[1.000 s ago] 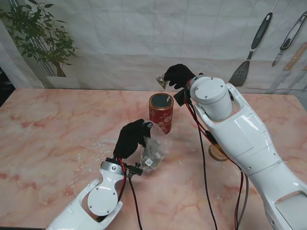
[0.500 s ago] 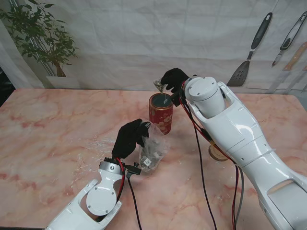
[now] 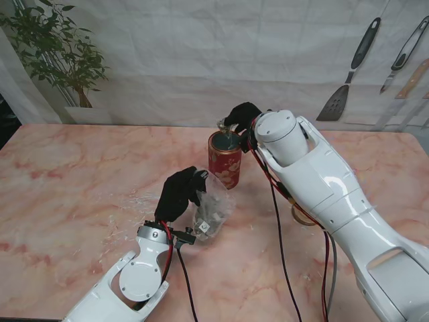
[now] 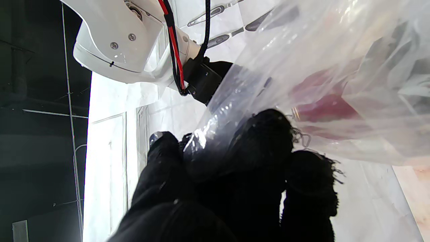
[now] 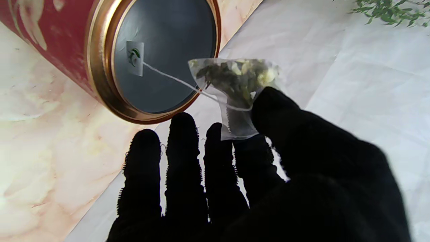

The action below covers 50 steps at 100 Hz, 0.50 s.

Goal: Insert tea bags into the tea bag box

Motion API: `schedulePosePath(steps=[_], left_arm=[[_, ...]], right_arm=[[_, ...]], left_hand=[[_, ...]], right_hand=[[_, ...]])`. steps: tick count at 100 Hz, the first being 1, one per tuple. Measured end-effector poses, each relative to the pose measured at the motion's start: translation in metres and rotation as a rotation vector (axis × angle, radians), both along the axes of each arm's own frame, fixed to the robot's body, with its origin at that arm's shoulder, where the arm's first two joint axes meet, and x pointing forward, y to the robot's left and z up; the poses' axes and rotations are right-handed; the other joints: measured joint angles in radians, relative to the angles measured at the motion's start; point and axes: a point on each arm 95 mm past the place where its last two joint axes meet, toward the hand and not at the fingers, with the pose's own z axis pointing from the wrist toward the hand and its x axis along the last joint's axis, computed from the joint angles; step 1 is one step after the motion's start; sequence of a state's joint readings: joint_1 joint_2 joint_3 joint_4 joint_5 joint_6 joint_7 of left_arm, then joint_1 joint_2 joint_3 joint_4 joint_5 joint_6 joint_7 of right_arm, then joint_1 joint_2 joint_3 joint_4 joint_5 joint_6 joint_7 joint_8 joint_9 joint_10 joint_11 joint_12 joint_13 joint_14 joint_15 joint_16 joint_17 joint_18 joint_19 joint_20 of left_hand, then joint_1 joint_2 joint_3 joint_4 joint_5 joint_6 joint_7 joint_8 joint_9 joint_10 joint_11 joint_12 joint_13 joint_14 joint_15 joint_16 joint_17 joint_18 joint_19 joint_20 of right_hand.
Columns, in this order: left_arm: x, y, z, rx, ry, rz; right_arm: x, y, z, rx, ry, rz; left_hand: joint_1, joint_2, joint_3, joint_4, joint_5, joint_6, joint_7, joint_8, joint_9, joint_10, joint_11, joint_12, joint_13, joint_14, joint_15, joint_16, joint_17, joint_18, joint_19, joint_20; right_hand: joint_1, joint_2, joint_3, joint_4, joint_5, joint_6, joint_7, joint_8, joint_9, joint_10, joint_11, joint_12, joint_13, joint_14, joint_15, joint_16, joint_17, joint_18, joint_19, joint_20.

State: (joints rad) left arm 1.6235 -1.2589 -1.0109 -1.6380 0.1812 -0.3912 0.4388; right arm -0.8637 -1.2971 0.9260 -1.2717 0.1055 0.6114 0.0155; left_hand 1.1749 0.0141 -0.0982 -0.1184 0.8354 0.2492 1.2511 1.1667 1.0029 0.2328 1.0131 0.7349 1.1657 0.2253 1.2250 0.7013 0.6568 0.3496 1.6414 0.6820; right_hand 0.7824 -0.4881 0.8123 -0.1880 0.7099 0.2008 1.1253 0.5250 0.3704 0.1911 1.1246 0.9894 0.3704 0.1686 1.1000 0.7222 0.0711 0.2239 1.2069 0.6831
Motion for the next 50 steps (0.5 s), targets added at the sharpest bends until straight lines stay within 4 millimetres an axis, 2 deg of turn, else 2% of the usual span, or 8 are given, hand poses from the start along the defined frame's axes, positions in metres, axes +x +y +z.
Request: schedulePosePath(steps=[9,21,30,37,44,50], left_arm=[[-0.0001,0.0001,0.0000,0.000,-0.001,0.000],[-0.0001,0.0002,0.0000,-0.001,-0.002,-0.001],[-0.0002,0.0003,0.0000,-0.002,-0.002,-0.001],[-0.0002,0.0003,0.0000,-0.002,-0.002,-0.001],[-0.0003,0.0002,0.0000,-0.002,-0.003,-0.002],[-0.0004,0.0001,0.0000,-0.001,-0.003,-0.002]], right_arm=[[-0.0003,-0.0004,-0.0011,-0.018,0.003,-0.010],[-0.0016,-0.0009,-0.0020,-0.026,0.019,-0.013],[-0.0031,-0.0017,-0.0014,-0.021,0.030,-0.016],[-0.0043,-0.0017,-0.0016,-0.025,0.047,0.001],[-0.0050,-0.0026,-0.0016,-0.033,0.058,0.016],[-0.0049,-0.0040,-0.0010,-0.038,0.055,0.013]], left_hand=[[0.000,0.000,0.000,0.000,0.000,0.000,0.000,0.000,0.000,0.000,0.000,0.000,0.000,0.000,0.000,0.000,0.000,0.000,0.000,0.000],[0.000,0.000,0.000,0.000,0.000,0.000,0.000,0.000,0.000,0.000,0.000,0.000,0.000,0.000,0.000,0.000,0.000,0.000,0.000,0.000],[0.000,0.000,0.000,0.000,0.000,0.000,0.000,0.000,0.000,0.000,0.000,0.000,0.000,0.000,0.000,0.000,0.000,0.000,0.000,0.000],[0.000,0.000,0.000,0.000,0.000,0.000,0.000,0.000,0.000,0.000,0.000,0.000,0.000,0.000,0.000,0.000,0.000,0.000,0.000,0.000],[0.000,0.000,0.000,0.000,0.000,0.000,0.000,0.000,0.000,0.000,0.000,0.000,0.000,0.000,0.000,0.000,0.000,0.000,0.000,0.000],[0.000,0.000,0.000,0.000,0.000,0.000,0.000,0.000,0.000,0.000,0.000,0.000,0.000,0.000,0.000,0.000,0.000,0.000,0.000,0.000]], right_hand=[[-0.025,-0.035,0.000,0.000,-0.002,-0.018,0.009,-0.003,0.000,-0.001,0.000,0.000,0.007,0.000,0.000,0.000,0.005,0.000,0.000,0.000],[-0.059,-0.040,0.011,0.000,-0.043,-0.021,0.003,-0.004,-0.003,-0.001,0.000,-0.001,0.007,0.000,0.000,0.000,0.005,0.000,0.000,0.000],[-0.105,-0.060,0.014,0.000,-0.079,-0.021,-0.044,0.002,-0.027,-0.001,0.000,-0.001,-0.006,0.000,0.000,0.000,-0.002,0.000,0.000,0.000],[-0.158,-0.060,0.019,0.001,-0.084,-0.022,-0.105,0.050,-0.042,-0.001,0.000,-0.001,-0.011,0.000,0.000,0.000,-0.008,0.000,0.000,0.000],[-0.233,-0.060,0.043,0.064,-0.079,-0.021,-0.169,0.136,-0.054,-0.001,0.000,-0.002,-0.024,-0.001,0.000,0.000,-0.013,0.000,0.000,-0.001],[-0.256,-0.074,0.047,0.064,-0.089,-0.020,-0.183,0.151,-0.064,0.000,0.000,-0.002,-0.024,-0.001,0.000,0.000,-0.014,0.000,0.000,-0.001]])
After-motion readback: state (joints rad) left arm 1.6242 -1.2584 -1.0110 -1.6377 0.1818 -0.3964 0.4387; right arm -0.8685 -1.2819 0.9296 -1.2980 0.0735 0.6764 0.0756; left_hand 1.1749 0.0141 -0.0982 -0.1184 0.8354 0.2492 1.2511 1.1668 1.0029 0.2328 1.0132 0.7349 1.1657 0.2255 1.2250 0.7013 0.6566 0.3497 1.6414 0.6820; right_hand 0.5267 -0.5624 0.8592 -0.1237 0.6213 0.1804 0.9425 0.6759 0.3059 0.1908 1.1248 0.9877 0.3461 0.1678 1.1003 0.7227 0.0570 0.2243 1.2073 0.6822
